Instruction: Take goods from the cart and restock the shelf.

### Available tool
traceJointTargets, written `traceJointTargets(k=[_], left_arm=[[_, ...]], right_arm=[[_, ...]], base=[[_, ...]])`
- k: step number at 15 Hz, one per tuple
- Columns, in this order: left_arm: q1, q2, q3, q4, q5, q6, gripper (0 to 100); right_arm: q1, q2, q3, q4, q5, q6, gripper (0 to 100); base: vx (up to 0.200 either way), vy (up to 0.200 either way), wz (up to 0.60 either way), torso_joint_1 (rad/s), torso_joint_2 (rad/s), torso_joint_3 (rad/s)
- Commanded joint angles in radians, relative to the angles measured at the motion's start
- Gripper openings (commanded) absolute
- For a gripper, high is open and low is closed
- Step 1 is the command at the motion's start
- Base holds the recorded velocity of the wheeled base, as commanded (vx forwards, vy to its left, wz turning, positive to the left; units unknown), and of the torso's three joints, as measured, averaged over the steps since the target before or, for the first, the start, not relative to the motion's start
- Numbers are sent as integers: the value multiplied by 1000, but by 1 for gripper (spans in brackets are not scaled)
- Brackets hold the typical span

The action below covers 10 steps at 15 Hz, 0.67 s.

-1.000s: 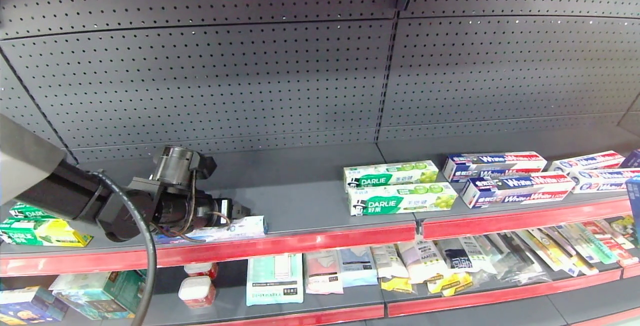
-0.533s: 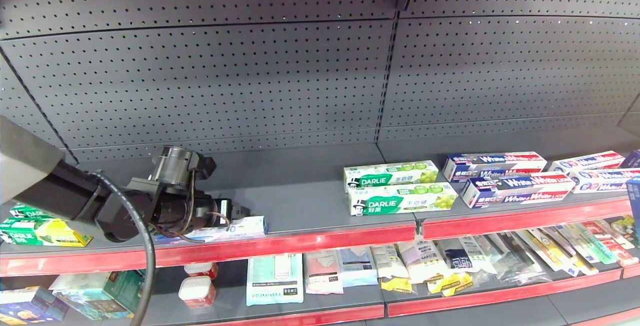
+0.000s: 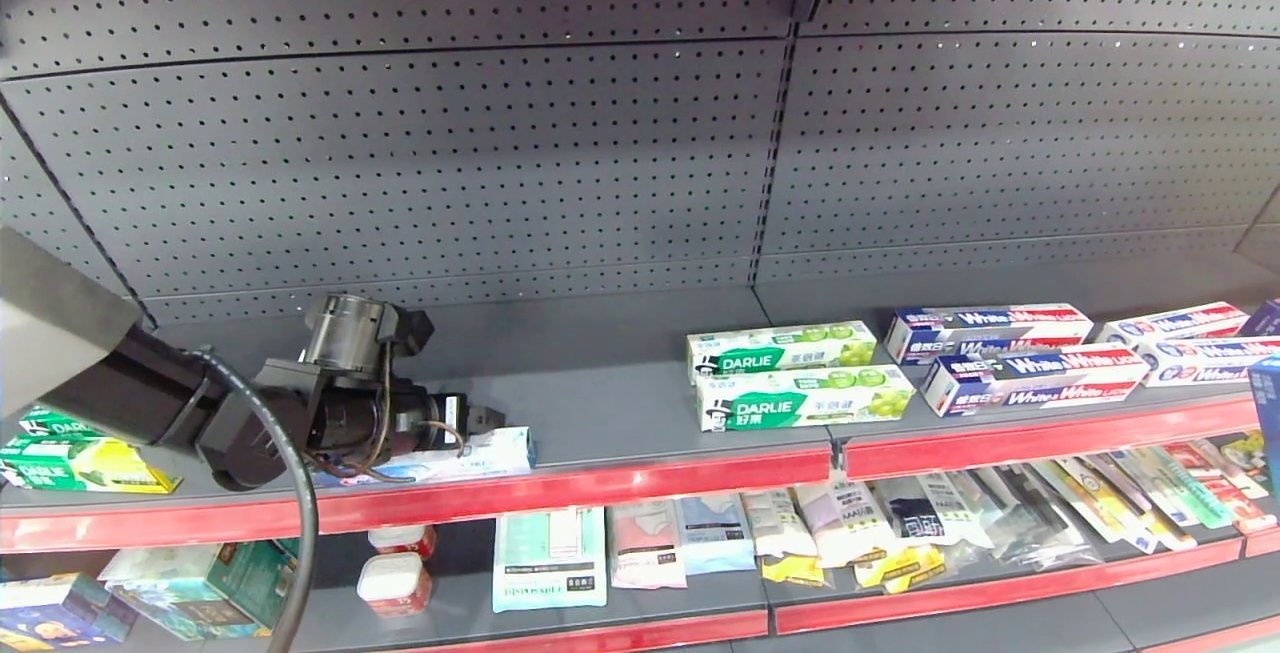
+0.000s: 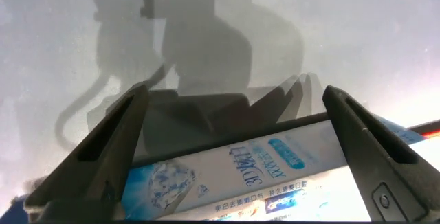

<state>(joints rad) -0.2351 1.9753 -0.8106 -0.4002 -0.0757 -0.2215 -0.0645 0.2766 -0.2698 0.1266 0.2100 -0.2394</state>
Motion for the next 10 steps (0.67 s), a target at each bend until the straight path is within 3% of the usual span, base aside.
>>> traceJointTargets(k=[1,10], left_arm=[[0,4,8,-25,1,1,100],[-1,-44,8,-26,-36,7,100]], right_arm=[[0,1,0,1,0,0,0],[-1,1,1,1,0,-1,0]], base=[[0,0,0,0,0,0],[0,0,0,0,0,0]])
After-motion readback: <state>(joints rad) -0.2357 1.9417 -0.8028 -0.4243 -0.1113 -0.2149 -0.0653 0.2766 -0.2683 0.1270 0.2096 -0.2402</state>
